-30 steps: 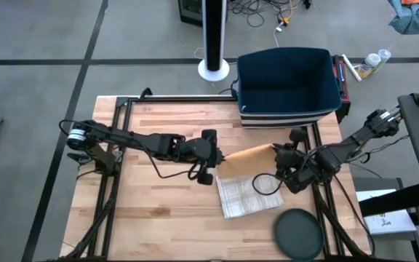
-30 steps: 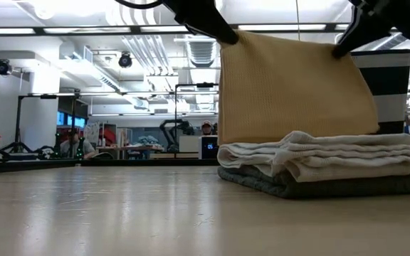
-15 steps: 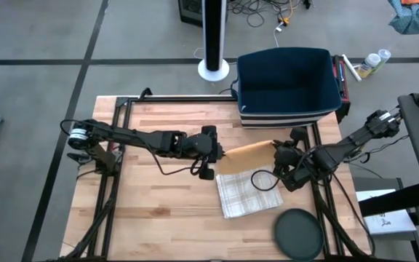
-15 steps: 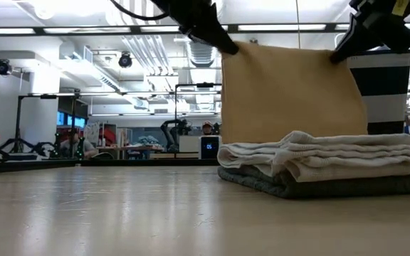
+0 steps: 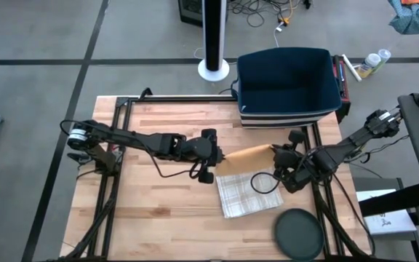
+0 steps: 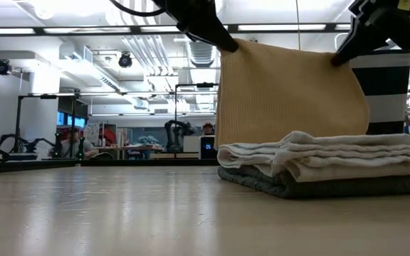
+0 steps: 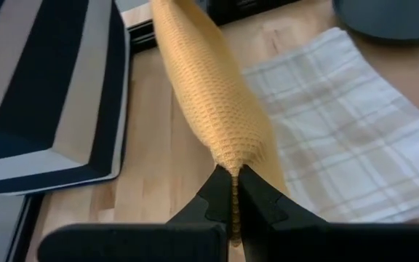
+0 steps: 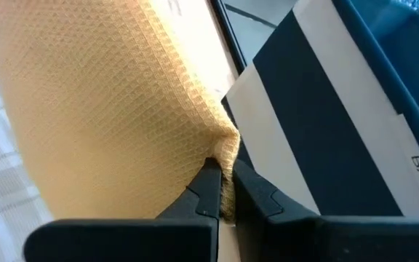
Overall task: Fold kitchen towel into neat rectangle
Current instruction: Stack the orange towel on top of the white patterned towel
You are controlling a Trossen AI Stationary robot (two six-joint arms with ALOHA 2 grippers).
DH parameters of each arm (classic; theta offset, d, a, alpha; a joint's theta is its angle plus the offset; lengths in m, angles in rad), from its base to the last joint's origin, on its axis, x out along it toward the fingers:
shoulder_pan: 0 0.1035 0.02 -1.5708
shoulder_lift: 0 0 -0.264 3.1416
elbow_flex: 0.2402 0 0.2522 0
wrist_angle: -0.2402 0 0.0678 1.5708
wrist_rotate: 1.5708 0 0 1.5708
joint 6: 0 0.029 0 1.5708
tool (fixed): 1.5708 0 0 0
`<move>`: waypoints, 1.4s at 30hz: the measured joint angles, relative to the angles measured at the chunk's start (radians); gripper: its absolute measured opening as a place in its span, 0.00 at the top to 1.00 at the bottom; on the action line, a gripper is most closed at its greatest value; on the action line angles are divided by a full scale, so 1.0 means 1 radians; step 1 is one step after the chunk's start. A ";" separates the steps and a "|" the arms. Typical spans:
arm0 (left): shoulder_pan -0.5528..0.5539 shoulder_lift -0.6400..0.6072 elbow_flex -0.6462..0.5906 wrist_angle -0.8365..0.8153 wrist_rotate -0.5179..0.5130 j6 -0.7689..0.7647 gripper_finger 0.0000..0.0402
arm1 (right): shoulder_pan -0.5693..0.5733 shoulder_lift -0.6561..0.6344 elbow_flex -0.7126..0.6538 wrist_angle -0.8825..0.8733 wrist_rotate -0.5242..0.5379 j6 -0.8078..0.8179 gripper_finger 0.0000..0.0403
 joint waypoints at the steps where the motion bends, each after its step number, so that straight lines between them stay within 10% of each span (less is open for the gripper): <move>1: -0.006 0.000 0.000 0.000 0.000 -0.001 1.00 | 0.003 0.000 0.000 0.001 -0.002 0.004 0.98; 18: -0.091 0.017 -0.018 0.004 0.000 -0.060 1.00 | 0.161 0.016 0.008 0.013 -0.163 0.129 0.98; 42: -0.086 0.056 -0.019 0.060 -0.045 -0.030 1.00 | 0.172 0.011 0.048 -0.103 -0.087 0.158 0.98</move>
